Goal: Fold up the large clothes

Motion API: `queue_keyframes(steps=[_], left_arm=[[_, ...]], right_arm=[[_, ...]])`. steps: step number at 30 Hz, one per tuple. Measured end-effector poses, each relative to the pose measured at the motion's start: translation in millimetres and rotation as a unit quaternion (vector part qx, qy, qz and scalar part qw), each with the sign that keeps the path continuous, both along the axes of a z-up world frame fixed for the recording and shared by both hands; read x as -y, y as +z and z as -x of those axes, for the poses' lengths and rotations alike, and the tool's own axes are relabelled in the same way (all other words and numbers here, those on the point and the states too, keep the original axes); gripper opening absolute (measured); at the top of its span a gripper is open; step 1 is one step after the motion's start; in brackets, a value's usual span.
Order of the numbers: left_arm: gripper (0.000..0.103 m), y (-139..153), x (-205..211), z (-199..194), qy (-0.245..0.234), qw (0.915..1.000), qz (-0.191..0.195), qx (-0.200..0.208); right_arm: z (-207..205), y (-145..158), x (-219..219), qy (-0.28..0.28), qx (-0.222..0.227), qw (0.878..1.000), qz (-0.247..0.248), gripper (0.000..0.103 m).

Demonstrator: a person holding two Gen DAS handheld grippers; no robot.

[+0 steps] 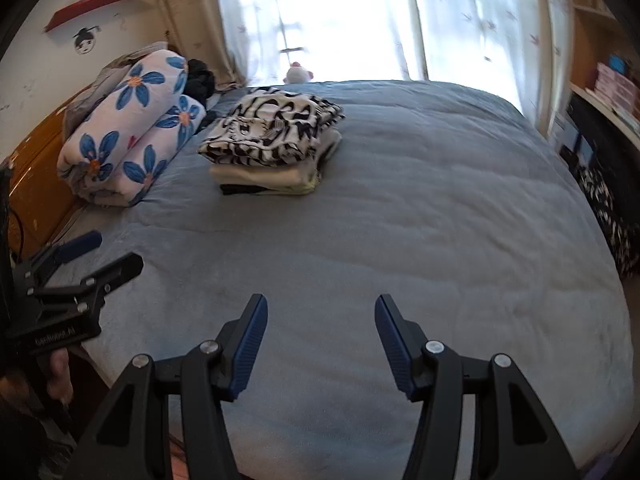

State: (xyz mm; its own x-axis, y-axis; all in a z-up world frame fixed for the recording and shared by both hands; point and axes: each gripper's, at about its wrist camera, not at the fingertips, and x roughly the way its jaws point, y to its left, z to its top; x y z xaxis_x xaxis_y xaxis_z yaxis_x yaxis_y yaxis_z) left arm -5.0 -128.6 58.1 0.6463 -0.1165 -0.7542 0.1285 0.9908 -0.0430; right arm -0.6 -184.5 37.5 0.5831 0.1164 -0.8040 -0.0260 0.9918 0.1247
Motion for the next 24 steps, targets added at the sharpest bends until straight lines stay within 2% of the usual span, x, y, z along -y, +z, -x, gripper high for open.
queue_keyframes(steps=[3, 5, 7, 9, 13, 24], left_arm=[[0.094, -28, 8, 1, 0.013, 0.9992, 0.024, -0.029], [0.095, -43, 13, 1, 0.015, 0.9982, 0.037, -0.045], [0.101, -54, 16, 1, 0.021, 0.9978, 0.037, -0.051], [0.102, -64, 20, 4, 0.030, 0.9977, 0.029, -0.053], [0.102, -75, 26, 6, 0.040, 0.9970, 0.023, -0.061], [0.102, -93, 49, 21, 0.026, 0.9971, 0.007, -0.072]], right_arm=[[15, -23, -2, -0.022, -0.004, 1.000, 0.013, 0.058], [22, -35, -1, -0.036, -0.005, 0.999, 0.014, 0.065], [31, -43, 2, -0.057, 0.001, 0.998, 0.021, 0.068], [37, -49, 3, -0.075, 0.003, 0.997, 0.030, 0.068], [45, -60, 7, -0.093, 0.001, 0.996, 0.011, 0.073], [51, -83, 17, -0.126, -0.007, 0.992, -0.001, 0.074]])
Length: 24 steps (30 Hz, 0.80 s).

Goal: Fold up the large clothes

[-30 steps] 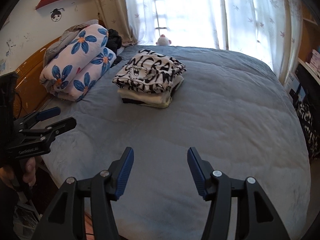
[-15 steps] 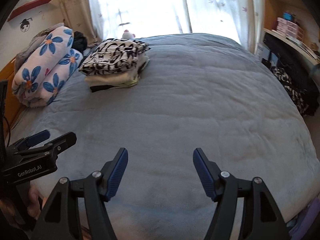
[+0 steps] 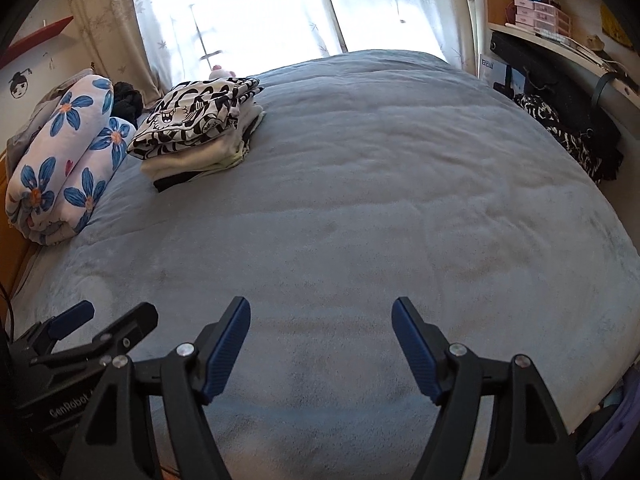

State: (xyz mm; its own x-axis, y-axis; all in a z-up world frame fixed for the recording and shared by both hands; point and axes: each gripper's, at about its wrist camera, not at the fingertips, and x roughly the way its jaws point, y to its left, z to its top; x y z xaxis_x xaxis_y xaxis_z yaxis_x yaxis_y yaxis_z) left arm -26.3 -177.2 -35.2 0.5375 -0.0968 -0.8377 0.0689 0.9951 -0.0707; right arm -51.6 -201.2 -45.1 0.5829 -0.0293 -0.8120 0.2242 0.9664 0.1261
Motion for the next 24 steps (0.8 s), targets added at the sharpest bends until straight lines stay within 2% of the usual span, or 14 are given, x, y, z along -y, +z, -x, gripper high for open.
queue_keyframes(steps=[24], left_arm=[[0.102, -9.7, -4.3, -1.7, 0.020, 0.9995, -0.011, -0.020]], right_arm=[[0.1, -6.2, -9.4, 0.014, -0.007, 1.000, -0.008, 0.074]])
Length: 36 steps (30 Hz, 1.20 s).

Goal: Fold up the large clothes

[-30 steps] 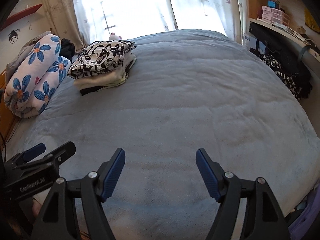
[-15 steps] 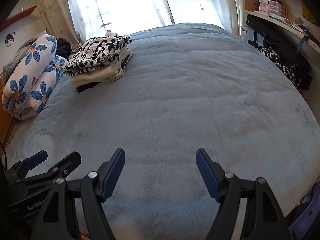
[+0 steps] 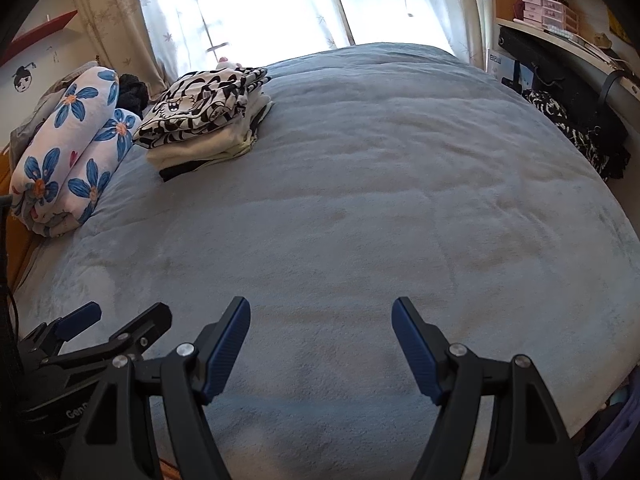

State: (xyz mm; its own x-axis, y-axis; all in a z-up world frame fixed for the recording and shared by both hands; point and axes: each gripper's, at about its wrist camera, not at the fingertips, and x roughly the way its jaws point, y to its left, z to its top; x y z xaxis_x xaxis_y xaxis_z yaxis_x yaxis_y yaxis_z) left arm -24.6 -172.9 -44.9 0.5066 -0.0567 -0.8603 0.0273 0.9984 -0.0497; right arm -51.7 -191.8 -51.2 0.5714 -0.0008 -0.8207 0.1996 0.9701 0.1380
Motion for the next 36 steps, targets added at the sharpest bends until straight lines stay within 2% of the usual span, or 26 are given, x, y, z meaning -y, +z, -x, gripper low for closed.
queue_keyframes(steps=[36], left_arm=[[0.102, 15, -5, 13, 0.005, 0.9997, -0.012, 0.019]], right_arm=[[4, 10, -5, 0.005, 0.019, 1.000, 0.005, 0.074]])
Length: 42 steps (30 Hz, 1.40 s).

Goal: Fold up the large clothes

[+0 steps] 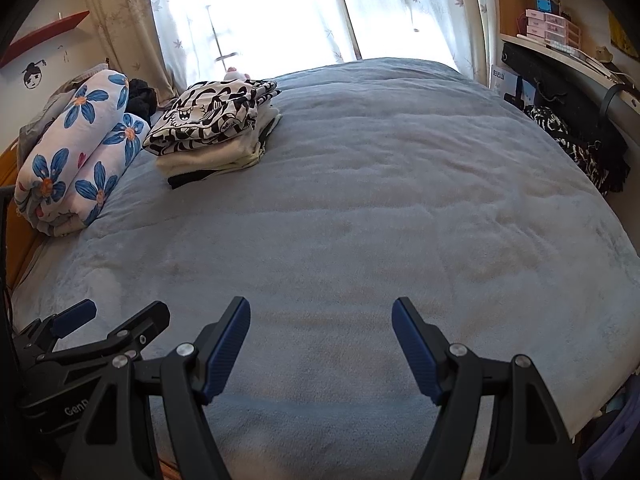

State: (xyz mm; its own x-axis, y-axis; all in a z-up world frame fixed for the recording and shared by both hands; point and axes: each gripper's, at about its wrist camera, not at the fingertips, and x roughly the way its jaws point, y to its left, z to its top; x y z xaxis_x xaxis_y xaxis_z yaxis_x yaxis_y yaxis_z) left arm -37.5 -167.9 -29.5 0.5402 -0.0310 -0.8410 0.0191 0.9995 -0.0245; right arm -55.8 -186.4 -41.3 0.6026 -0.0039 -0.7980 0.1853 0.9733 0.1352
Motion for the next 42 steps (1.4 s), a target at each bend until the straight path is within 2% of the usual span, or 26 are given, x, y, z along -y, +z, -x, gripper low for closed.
queue_keyframes(steps=[42], left_arm=[[0.101, 0.5, -2.9, 1.5, -0.001, 1.0000, -0.005, -0.002]], right_arm=[[1.9, 0.3, -2.5, 0.000, 0.001, 1.000, 0.002, 0.074]])
